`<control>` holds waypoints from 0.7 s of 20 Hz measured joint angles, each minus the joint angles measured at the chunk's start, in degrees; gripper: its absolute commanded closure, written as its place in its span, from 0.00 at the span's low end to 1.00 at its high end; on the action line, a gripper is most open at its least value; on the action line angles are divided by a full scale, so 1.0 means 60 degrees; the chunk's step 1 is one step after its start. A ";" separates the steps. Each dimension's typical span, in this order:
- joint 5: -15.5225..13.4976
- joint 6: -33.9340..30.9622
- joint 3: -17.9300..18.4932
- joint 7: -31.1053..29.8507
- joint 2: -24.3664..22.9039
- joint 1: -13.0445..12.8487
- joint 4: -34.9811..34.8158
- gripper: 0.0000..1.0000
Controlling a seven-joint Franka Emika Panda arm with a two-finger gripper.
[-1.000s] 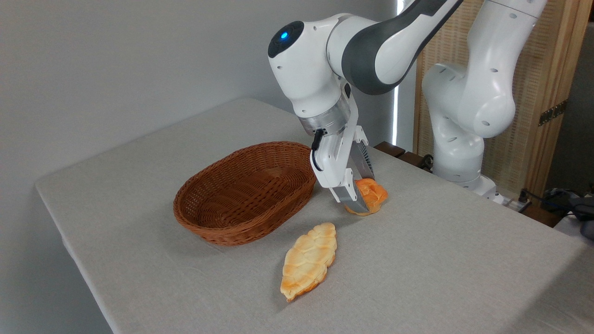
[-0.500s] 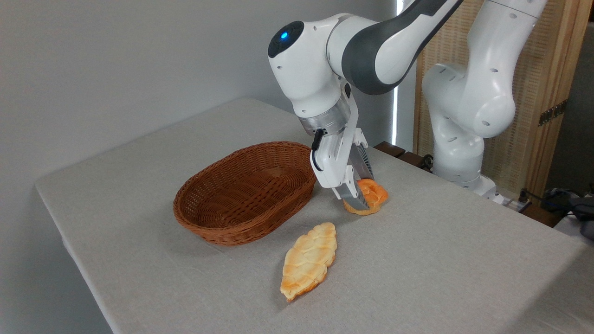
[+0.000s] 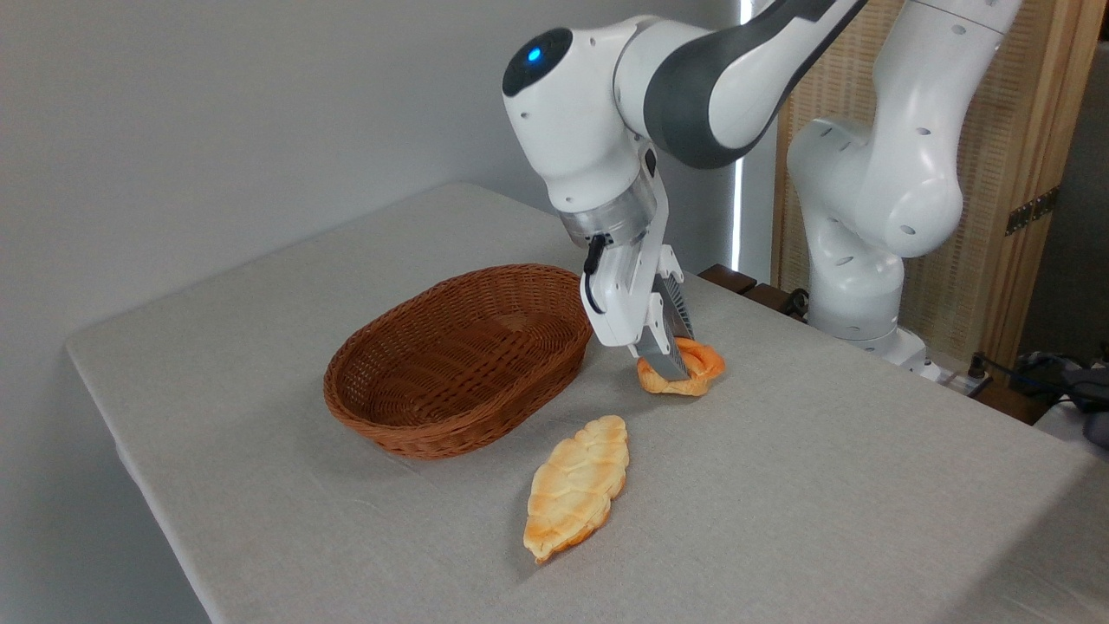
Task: Put bread into the basket
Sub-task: 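Lift the orange bun and carry it over the wicker basket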
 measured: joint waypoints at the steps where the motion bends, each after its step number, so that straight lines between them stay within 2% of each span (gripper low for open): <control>1: 0.0000 -0.0101 0.0050 0.0000 -0.0024 0.0004 0.0162 0.55; 4: -0.0078 -0.0249 0.0246 -0.0005 -0.0077 0.0010 0.0725 0.55; 10: -0.1028 -0.0194 0.0203 -0.0528 -0.0093 -0.0009 0.1692 0.54; 14: -0.1694 0.0565 0.0015 -0.1192 -0.0073 -0.0017 0.1938 0.51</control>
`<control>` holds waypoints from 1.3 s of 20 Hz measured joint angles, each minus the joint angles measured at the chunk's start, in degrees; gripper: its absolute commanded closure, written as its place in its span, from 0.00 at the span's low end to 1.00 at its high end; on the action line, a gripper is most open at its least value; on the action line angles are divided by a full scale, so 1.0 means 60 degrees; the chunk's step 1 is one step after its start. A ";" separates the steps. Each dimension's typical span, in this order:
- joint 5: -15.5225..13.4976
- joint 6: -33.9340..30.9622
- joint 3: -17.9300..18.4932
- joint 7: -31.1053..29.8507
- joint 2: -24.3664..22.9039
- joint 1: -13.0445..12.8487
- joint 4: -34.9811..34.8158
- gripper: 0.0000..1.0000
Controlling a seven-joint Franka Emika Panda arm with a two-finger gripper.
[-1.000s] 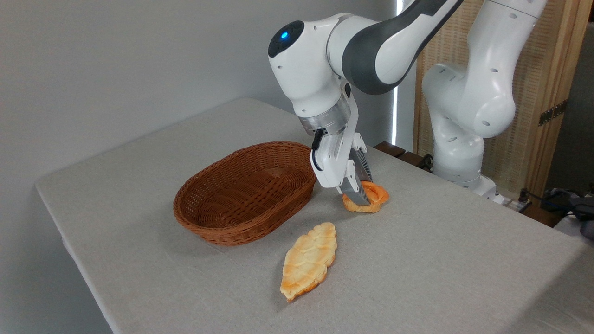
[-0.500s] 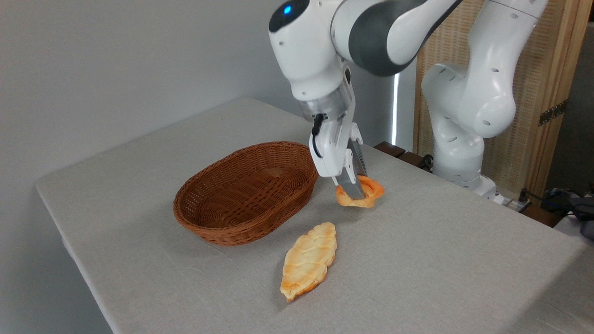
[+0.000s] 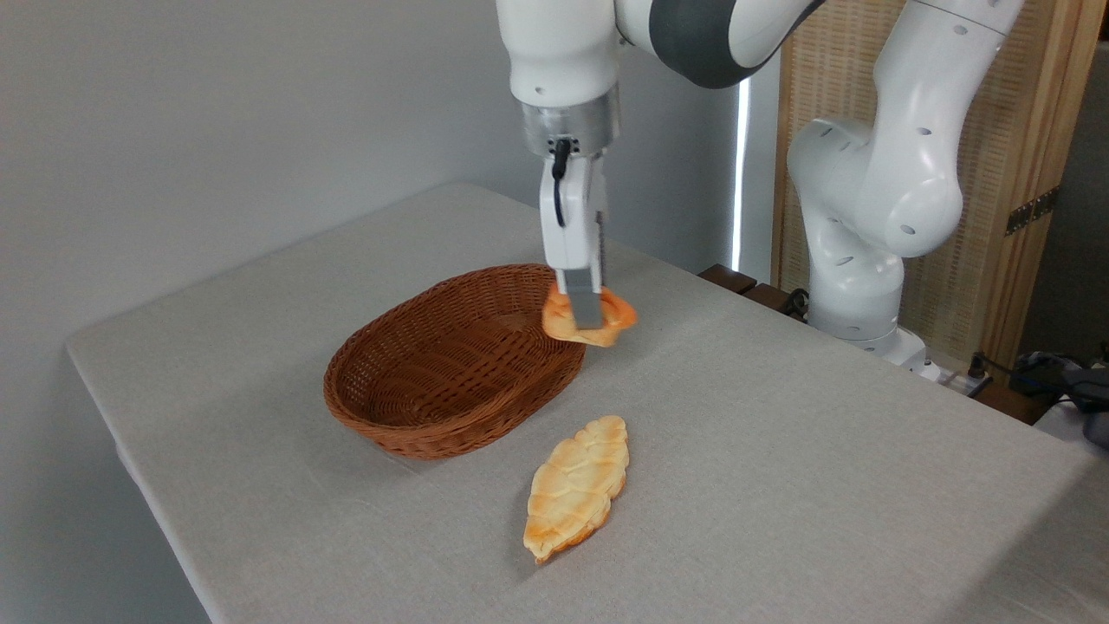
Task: Put bread into the basket
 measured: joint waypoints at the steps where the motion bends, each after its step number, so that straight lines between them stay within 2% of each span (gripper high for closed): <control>1: -0.0081 0.0247 -0.0159 -0.0290 0.0048 -0.0003 0.0000 0.49; 4: -0.0200 0.0896 -0.0777 -0.1246 0.0392 -0.0030 -0.0004 0.32; 6: -0.0438 0.1297 -0.1146 -0.1835 0.0760 -0.0040 -0.0006 0.04; 7: -0.0499 0.1546 -0.1312 -0.2140 0.0976 -0.0044 -0.0006 0.00; 9: -0.0517 0.1986 -0.1537 -0.2619 0.1388 -0.0051 -0.0006 0.00; 12: -0.0524 0.2329 -0.1593 -0.2780 0.1714 -0.0049 0.0007 0.00; 26: -0.0525 0.2566 -0.1543 -0.2789 0.1729 0.0005 0.0106 0.00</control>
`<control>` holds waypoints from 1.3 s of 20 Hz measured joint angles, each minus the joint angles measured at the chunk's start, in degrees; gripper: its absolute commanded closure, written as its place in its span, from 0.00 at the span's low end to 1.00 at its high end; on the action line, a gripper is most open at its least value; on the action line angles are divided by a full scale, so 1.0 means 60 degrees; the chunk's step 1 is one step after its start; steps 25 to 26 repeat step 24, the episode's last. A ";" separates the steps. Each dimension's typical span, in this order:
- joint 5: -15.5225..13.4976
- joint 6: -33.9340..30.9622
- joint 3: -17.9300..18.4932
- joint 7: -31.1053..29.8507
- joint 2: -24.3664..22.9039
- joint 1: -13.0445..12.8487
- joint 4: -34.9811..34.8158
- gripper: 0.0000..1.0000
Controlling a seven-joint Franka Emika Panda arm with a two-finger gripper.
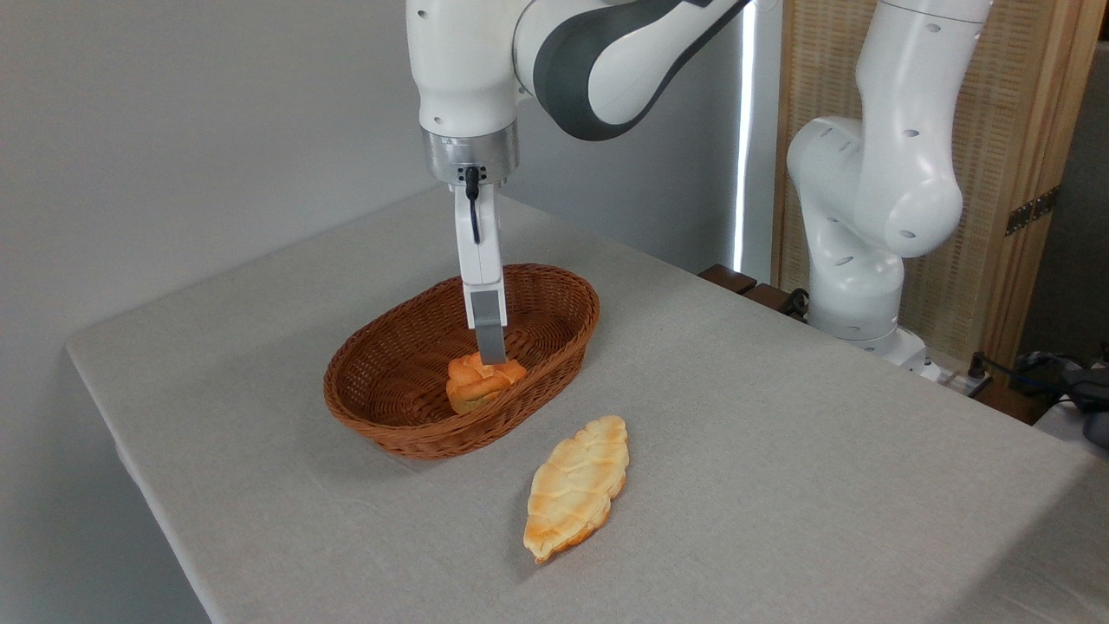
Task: Put bread into the basket
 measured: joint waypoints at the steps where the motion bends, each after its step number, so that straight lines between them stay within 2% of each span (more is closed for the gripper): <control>1: 0.0000 0.0001 0.0049 0.0000 -0.0004 0.0009 0.0029 0.00; 8: 0.0095 0.0021 0.0756 -0.0522 -0.0067 0.0136 0.0597 0.00; 11: 0.0197 0.0021 0.0845 -0.1139 -0.0071 0.0551 0.0804 0.00; 14: 0.0509 0.0021 0.0871 -0.1579 -0.0071 0.1019 0.0924 0.00; 18: 0.0593 0.0021 0.0897 -0.2026 -0.0069 0.1441 0.0983 0.00; 24: 0.0601 0.0021 0.0887 -0.3909 -0.0014 0.1510 0.1124 0.00; 26: 0.0601 0.0021 0.0887 -0.3909 -0.0014 0.1510 0.1124 0.00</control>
